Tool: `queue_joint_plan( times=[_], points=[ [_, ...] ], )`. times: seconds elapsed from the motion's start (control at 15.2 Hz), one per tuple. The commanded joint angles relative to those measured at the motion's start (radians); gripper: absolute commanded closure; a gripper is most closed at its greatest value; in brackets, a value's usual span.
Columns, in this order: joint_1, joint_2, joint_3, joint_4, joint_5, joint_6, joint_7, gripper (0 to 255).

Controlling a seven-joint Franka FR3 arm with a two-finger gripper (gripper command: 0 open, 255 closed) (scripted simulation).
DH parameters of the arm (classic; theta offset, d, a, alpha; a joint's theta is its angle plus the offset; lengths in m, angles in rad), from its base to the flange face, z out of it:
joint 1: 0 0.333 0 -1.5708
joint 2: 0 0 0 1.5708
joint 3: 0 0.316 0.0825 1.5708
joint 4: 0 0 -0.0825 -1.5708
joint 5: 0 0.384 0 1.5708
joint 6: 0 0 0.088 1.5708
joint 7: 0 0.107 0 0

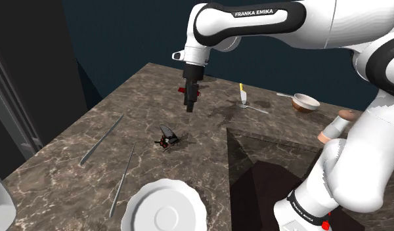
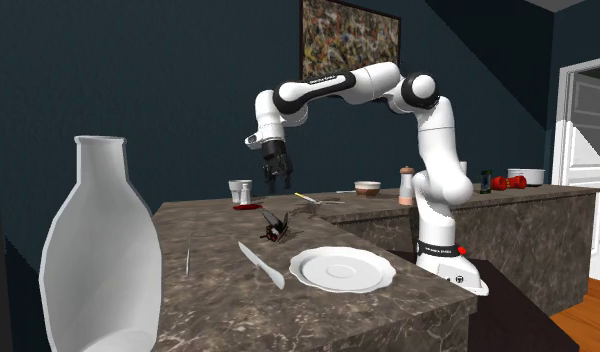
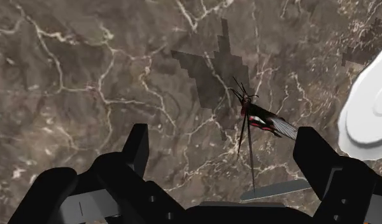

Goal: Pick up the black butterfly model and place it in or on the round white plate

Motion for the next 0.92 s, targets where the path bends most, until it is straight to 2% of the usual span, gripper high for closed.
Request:
queue_joint_plan(
  times=[0.0,0.2,0.66,0.86],
  points=[
    [0.018,0.054,0.022,0.045,0.016,-0.02,-0.042,0],
    [0.038,0.116,0.05,0.096,0.03,-0.043,-0.094,0],
    [0.052,0.112,0.06,0.002,0.038,0.049,-0.1,0],
    [0.053,0.112,0.061,-0.006,0.039,0.057,-0.101,0]
  ],
)
